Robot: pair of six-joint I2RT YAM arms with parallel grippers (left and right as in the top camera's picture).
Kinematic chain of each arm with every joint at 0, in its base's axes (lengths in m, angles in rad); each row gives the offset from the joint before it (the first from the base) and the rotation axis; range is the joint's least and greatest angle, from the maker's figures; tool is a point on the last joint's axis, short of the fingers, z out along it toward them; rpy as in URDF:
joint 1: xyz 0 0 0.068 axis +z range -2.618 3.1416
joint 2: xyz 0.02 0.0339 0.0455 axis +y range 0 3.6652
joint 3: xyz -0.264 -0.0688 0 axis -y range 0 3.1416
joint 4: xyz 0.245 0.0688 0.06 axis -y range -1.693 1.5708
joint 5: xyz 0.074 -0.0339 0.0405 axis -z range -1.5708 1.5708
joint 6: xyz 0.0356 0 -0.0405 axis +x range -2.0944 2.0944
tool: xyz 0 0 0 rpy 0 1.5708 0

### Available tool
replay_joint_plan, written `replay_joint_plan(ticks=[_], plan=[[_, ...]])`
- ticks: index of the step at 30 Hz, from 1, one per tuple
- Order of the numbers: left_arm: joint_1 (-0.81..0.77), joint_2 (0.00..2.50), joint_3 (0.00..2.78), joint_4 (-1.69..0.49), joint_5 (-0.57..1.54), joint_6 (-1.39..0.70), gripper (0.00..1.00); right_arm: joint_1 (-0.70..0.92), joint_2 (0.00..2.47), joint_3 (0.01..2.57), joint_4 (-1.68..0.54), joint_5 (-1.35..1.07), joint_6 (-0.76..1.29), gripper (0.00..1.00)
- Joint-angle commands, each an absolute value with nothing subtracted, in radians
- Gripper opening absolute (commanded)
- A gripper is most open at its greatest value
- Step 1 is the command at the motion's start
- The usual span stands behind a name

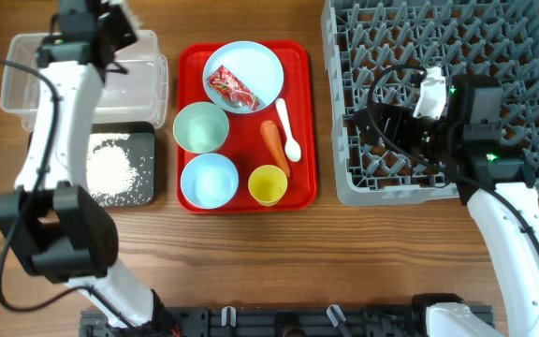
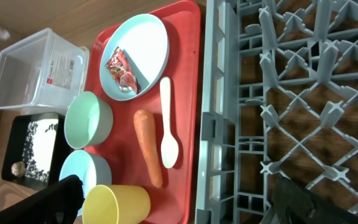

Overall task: Sort waste into correct bins and load items into the dishwasher rack
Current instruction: 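Carry the tissue left and drop it into the clear bin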

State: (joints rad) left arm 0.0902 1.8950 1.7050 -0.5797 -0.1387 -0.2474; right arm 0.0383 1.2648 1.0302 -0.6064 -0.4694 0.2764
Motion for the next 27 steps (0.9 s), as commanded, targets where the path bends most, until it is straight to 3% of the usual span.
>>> replay_joint_plan(ticks=[1,2,3,4,5,13,19,27], plan=[[0.166,2.002,1.713,-0.595,-0.159,-0.339,0.55,0.042,1.277,1.039,-0.606,-0.459,0.288,1.00],[0.180,2.011,1.713,-0.607,-0.137,-0.349,0.74,0.042,1.277,1.039,-0.604,-0.459,0.288,0.99],[0.191,2.017,1.713,-0.620,-0.111,-0.349,0.81,0.042,1.277,1.039,-0.603,-0.459,0.287,0.99],[0.200,2.019,1.713,-0.634,-0.086,-0.348,0.95,0.042,1.277,1.039,-0.603,-0.459,0.288,1.00],[0.204,2.019,1.713,-0.641,-0.071,-0.349,1.00,0.042,1.277,1.039,-0.603,-0.459,0.288,1.00],[0.196,1.966,1.719,-0.591,0.112,-0.349,1.00,0.042,1.277,1.039,-0.604,-0.448,0.288,0.99],[0.134,1.924,1.724,-0.613,0.086,-0.405,1.00,0.042,1.277,1.039,-0.608,-0.448,0.288,0.99],[-0.092,1.971,1.724,-0.621,0.033,-0.355,1.00,0.042,1.277,1.039,-0.607,-0.448,0.288,0.99]])
